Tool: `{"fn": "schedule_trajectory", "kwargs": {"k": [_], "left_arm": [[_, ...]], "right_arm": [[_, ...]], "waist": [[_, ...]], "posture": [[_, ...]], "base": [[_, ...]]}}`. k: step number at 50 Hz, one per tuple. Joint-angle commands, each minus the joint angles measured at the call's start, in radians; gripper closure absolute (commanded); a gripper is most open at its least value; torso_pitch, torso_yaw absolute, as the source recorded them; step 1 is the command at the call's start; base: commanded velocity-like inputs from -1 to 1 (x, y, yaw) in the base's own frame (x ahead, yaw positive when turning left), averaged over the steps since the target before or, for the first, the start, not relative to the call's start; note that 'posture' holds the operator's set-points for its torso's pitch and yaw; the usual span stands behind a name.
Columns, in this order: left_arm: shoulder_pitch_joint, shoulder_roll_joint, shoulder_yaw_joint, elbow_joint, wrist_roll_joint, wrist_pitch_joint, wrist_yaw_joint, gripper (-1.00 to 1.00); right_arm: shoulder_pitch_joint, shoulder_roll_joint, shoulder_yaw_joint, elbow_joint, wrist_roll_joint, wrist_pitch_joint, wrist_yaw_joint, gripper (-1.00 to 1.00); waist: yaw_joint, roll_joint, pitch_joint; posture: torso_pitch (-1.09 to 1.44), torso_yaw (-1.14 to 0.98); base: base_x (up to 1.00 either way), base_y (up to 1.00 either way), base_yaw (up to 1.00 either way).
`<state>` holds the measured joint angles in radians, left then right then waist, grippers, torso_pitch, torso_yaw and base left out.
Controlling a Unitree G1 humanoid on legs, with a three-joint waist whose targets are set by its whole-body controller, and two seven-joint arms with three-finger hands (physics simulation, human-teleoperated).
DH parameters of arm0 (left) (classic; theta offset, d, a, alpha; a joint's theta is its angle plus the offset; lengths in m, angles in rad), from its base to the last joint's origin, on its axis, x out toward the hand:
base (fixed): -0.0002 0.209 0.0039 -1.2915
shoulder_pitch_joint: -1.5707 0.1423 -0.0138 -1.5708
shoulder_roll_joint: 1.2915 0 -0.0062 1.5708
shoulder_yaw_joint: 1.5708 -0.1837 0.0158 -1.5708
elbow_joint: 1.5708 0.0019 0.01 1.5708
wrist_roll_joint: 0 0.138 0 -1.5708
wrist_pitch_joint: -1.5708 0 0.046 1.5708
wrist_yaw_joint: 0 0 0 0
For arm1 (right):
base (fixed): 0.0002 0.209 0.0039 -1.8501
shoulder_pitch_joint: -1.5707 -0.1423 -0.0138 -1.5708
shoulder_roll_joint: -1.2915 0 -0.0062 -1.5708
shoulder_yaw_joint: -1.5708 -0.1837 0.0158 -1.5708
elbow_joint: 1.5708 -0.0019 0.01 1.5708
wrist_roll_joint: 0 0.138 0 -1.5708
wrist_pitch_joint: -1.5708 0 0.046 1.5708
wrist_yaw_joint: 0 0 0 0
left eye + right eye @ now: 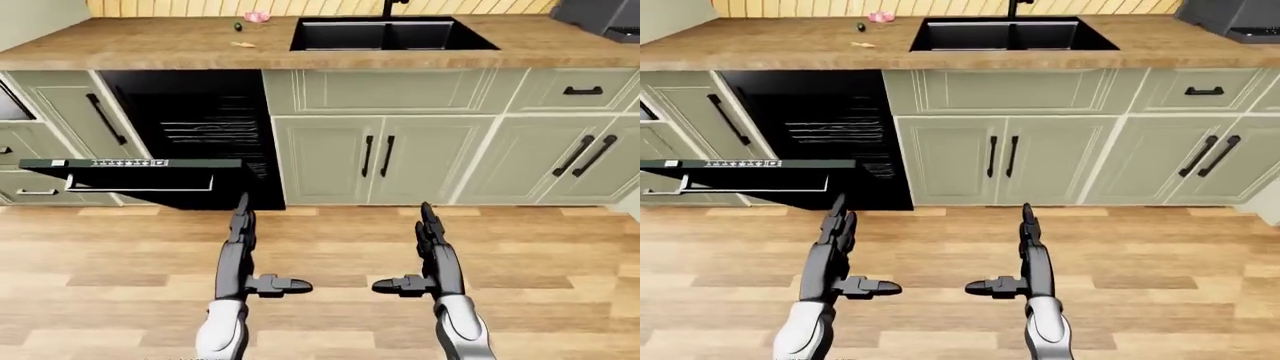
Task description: Close the dishwasher door
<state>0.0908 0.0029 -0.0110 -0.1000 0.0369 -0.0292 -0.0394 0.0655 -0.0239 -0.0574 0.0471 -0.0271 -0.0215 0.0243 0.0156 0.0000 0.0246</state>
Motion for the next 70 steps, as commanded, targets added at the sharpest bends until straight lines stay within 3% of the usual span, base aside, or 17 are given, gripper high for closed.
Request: {"fn": "schedule_trajectory", "kwargs": {"k": [1, 11, 16, 21, 27, 30, 40, 44, 45, 46, 48, 55, 57, 59, 60, 61, 70], "left_arm": [[-0.011, 0.001, 0.000, -0.037, 0.001, -0.029, 0.002, -1.00], [-0.007, 0.001, -0.002, -0.046, 0.003, -0.027, 0.001, -1.00], [-0.006, 0.000, -0.004, -0.045, 0.006, -0.030, 0.003, -1.00], [-0.009, 0.000, -0.003, -0.034, 0.006, -0.037, 0.004, -1.00], [-0.006, 0.000, -0.004, -0.038, 0.008, -0.036, 0.004, -1.00], [-0.004, 0.000, -0.006, -0.043, 0.009, -0.033, 0.003, -1.00], [-0.004, 0.000, -0.007, -0.041, 0.011, -0.035, 0.004, -1.00], [-0.003, -0.002, -0.011, -0.034, 0.014, -0.042, 0.006, -1.00], [-0.003, -0.002, -0.011, -0.030, 0.014, -0.044, 0.006, -1.00], [-0.004, -0.002, -0.012, -0.027, 0.014, -0.046, 0.006, -1.00], [-0.002, -0.002, -0.013, -0.035, 0.014, -0.043, 0.006, -1.00], [-0.005, -0.002, -0.012, -0.032, 0.013, -0.042, 0.008, -1.00], [-0.003, -0.002, -0.014, -0.032, 0.015, -0.045, 0.009, -1.00], [-0.001, -0.003, -0.015, -0.035, 0.016, -0.044, 0.009, -1.00], [-0.001, -0.003, -0.015, -0.042, 0.014, -0.038, 0.009, -1.00], [-0.006, -0.002, -0.012, -0.030, 0.013, -0.042, 0.009, -1.00], [-0.007, -0.001, -0.010, -0.029, 0.013, -0.045, 0.010, -1.00]], "right_arm": [[-0.014, -0.002, 0.002, -0.043, 0.001, -0.031, 0.003, -1.00], [-0.010, 0.001, 0.008, -0.048, 0.004, -0.033, 0.012, -1.00], [-0.004, 0.002, 0.011, -0.060, 0.003, -0.029, 0.015, -1.00], [-0.002, 0.002, 0.010, -0.053, 0.003, -0.034, 0.017, -1.00], [0.004, 0.003, 0.014, -0.076, 0.001, -0.017, 0.019, -1.00], [0.004, 0.003, 0.013, -0.082, 0.000, -0.012, 0.019, -1.00], [0.000, 0.002, 0.011, -0.068, 0.000, -0.018, 0.022, -1.00], [-0.002, 0.002, 0.010, -0.056, 0.000, -0.027, 0.021, -1.00], [-0.002, 0.002, 0.010, -0.056, 0.000, -0.027, 0.021, -1.00], [-0.004, 0.002, 0.010, -0.047, 0.000, -0.032, 0.020, -1.00], [-0.005, 0.002, 0.009, -0.039, 0.001, -0.037, 0.020, -1.00], [-0.003, 0.002, 0.012, -0.032, -0.001, -0.044, 0.019, -1.00], [-0.001, 0.003, 0.013, -0.029, -0.001, -0.049, 0.020, -1.00], [-0.005, 0.003, 0.013, -0.016, -0.001, -0.056, 0.020, -1.00], [-0.005, 0.003, 0.015, -0.025, -0.001, -0.048, 0.020, -1.00], [-0.007, 0.003, 0.015, -0.024, 0.000, -0.048, 0.020, -1.00], [0.001, 0.003, 0.018, -0.032, 0.000, -0.048, 0.023, -1.00]], "waist": [[0.003, -0.003, -0.009], [0.018, 0.010, -0.001], [0.013, -0.039, 0.017], [0.006, -0.039, 0.008], [-0.009, 0.017, 0.015], [-0.013, 0.074, -0.018], [-0.001, -0.011, 0.012], [-0.017, -0.113, -0.014], [-0.020, -0.055, 0.006], [-0.012, -0.077, 0.006], [-0.008, -0.071, -0.006], [-0.013, 0.014, 0.006], [-0.014, 0.050, 0.005], [-0.004, 0.119, -0.019], [0.005, 0.060, 0.002], [0.004, 0.074, -0.007], [0.004, -0.023, 0.008]], "posture": [[0.00, 0.00], [0.00, 0.00], [0.00, 0.00], [0.00, 0.00], [0.00, 0.00], [0.00, 0.00], [0.00, 0.00], [0.00, 0.00], [0.00, 0.00], [0.00, 0.00], [0.00, 0.00], [0.00, 0.00], [0.00, 0.00], [0.00, 0.00], [0.00, 0.00], [0.00, 0.00], [0.00, 0.00]], "base": [[0.00, 0.00, 0.55], [0.00, 0.00, 0.55], [0.00, 0.00, 0.48], [0.00, 0.00, 0.48], [0.00, 0.00, 0.49], [0.00, 0.00, 0.48], [0.00, 0.00, 0.49], [0.00, 0.00, 0.56], [0.00, 0.00, 0.56], [0.00, 0.00, 0.57], [0.00, 0.00, 0.57], [0.00, 0.00, 0.57], [0.00, 0.00, 0.57], [0.00, 0.00, 0.57], [0.00, 0.00, 0.57], [0.00, 0.00, 0.57], [0.00, 0.00, 0.57]]}}
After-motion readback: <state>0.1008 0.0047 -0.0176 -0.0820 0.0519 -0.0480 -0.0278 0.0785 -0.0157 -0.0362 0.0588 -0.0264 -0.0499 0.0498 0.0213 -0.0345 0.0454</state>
